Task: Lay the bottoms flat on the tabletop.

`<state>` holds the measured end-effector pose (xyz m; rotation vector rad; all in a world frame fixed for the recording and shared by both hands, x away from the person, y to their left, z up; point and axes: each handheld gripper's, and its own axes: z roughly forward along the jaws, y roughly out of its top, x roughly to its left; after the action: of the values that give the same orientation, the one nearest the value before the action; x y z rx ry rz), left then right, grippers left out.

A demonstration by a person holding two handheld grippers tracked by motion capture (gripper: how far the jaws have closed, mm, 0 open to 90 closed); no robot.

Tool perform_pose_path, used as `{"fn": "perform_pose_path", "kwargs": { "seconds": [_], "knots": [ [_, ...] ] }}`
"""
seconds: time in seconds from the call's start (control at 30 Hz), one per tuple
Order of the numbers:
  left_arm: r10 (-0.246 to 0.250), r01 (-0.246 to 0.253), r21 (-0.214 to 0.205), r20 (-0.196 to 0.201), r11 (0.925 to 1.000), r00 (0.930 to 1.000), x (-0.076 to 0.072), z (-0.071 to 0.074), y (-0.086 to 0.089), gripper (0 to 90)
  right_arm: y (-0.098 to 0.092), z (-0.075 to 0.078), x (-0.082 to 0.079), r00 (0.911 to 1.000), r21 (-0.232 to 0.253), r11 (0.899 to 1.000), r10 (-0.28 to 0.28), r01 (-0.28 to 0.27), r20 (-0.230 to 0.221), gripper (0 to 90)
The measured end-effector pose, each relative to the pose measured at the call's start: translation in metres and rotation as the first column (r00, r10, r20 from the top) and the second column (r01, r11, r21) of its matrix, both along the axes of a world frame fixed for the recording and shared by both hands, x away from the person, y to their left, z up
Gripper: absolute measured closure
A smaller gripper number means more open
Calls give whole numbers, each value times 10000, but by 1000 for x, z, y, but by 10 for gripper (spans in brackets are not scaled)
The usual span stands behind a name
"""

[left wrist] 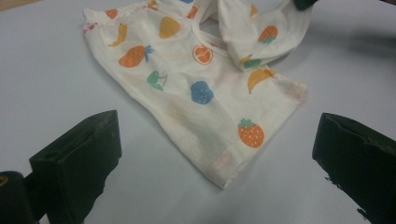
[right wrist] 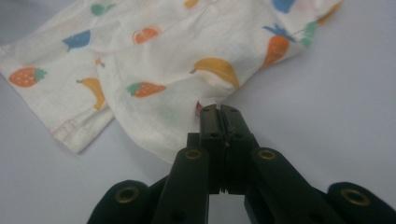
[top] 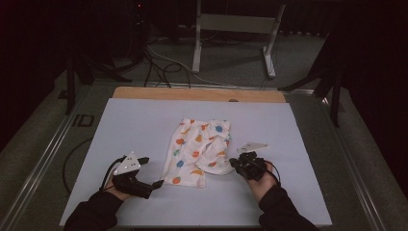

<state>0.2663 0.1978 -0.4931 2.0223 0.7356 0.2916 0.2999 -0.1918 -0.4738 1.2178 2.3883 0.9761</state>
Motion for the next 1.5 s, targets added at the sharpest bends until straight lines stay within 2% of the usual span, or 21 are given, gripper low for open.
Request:
{"fn": "perform_pose_path", "kwargs": {
  "seconds": [0.2,0.23,0.27,0.3,0.4,0.53,0.6,0.67,0.7,0.77,0.9,0.93,1.0,1.13,1.3,1.33,1.37,1.4,1.5],
  "knots": [
    [61,-61,-32,-1,10000,10000,0,0,1,20,-27,12,-10,9967,220,9974,-697,688,421,890],
    [61,-61,-32,-1,10000,10000,0,0,1,20,-27,12,-10,9967,220,9974,-697,688,421,890],
    [75,-75,-7,-38,10000,10000,1,0,1,20,-36,14,-12,9940,282,9949,-984,971,473,891],
    [75,-75,-7,-38,10000,10000,1,0,1,21,-36,14,-12,9940,282,9949,-984,971,473,891],
    [91,-91,-7,-57,10000,9999,1,0,1,20,-52,17,-16,9887,381,9896,-1406,1387,521,890],
    [95,-95,1,-65,10000,9999,2,-1,0,20,-64,16,-16,9850,518,9848,-1681,1660,378,890],
    [106,-106,24,-61,9999,9999,2,-1,1,20,-76,9,-15,9778,522,9768,-2090,2078,175,890],
    [147,-147,-3,-63,9999,9999,2,-1,2,20,-80,7,-16,9757,449,9749,-2187,2179,151,890],
    [149,-149,-1,-54,9999,9999,2,-1,2,20,-86,4,-17,9712,287,9711,-2375,2369,203,889],
    [174,-174,-13,-33,9998,9998,2,0,3,20,-93,2,-17,9657,457,9648,-2595,2588,99,889],
    [118,-117,72,-39,9999,9999,2,-1,2,20,-103,-1,-17,9595,469,9585,-2817,2813,24,882],
    [127,-127,56,-29,9999,9999,2,-1,2,20,-104,-2,-16,9580,485,9568,-2868,2867,-46,855],
    [117,-117,55,-2,9999,9999,2,0,1,20,-106,-5,-14,9589,656,9568,-2836,2833,-61,656],
    [135,-135,18,4,9999,9999,2,0,2,20,-103,-7,-13,9638,836,9607,-2664,2648,85,430],
    [103,-103,17,41,9999,9999,1,1,1,20,-93,-5,-13,9748,1254,9689,-2197,2135,378,265],
    [103,-103,17,41,9999,9999,1,1,1,20,-93,-5,-13,9748,1254,9689,-2197,2135,378,265],
    [97,-98,37,64,9999,9999,1,1,1,20,-89,-5,-12,9820,1467,9729,-1855,1786,344,193],
    [90,-91,33,70,10000,9999,1,1,1,20,-88,-4,-13,9838,1635,9722,-1757,1675,365,193],
    [107,-107,4,79,9999,9999,1,1,2,20,-83,-5,-13,9899,1487,9805,-1357,1281,421,146]
  ]
}}
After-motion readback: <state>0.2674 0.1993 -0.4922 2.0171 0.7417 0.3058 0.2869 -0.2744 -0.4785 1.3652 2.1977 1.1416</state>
